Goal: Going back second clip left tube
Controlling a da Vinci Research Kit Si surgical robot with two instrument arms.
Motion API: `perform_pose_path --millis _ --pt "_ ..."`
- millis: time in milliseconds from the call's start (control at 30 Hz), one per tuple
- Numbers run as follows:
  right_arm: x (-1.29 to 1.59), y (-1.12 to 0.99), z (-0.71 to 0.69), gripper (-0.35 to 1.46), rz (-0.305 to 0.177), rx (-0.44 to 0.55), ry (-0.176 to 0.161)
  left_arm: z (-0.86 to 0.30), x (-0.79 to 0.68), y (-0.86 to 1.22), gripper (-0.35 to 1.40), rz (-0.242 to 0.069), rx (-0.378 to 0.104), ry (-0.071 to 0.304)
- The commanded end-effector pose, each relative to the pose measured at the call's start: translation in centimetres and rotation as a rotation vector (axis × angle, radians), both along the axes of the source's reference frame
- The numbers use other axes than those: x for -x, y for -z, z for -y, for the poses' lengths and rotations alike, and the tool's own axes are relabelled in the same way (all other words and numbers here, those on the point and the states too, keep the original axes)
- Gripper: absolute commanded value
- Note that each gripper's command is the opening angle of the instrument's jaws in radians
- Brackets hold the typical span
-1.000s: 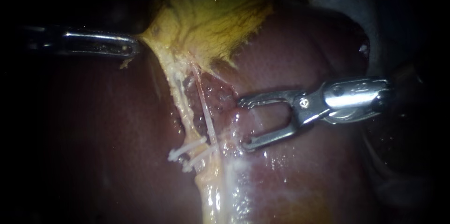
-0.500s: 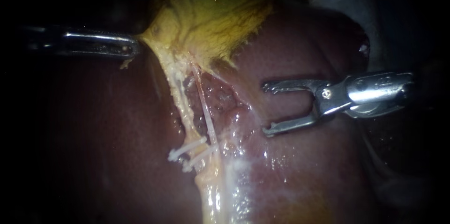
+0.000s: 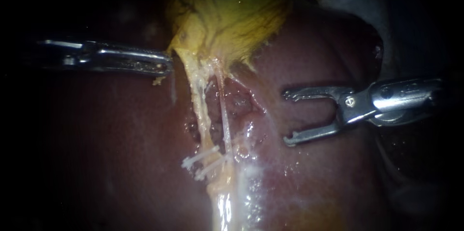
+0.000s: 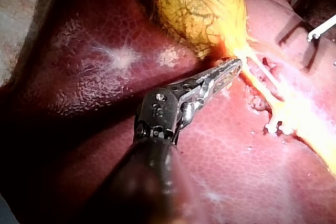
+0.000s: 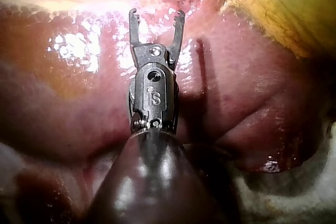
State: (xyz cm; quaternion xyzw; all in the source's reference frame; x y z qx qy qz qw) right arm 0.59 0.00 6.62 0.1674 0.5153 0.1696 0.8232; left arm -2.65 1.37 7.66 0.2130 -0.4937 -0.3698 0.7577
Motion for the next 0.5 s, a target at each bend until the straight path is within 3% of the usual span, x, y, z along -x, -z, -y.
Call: perform_pose_path --millis 33,200,500 --pt "0.01 0.00 0.00 0.60 -0.001 0.000 0.000 0.00 0.02 -0.04 -0.35 -0.002 -0.005 -0.001" --pt "0.02 0.01 0.01 0.60 -0.003 -0.001 0.004 0.01 0.04 -0.18 -0.35 -0.005 -0.013 -0.013" --pt "0.02 0.01 0.02 0.59 -0.008 -0.006 0.013 0.00 0.02 -0.17 -0.35 -0.002 -0.014 -0.018"
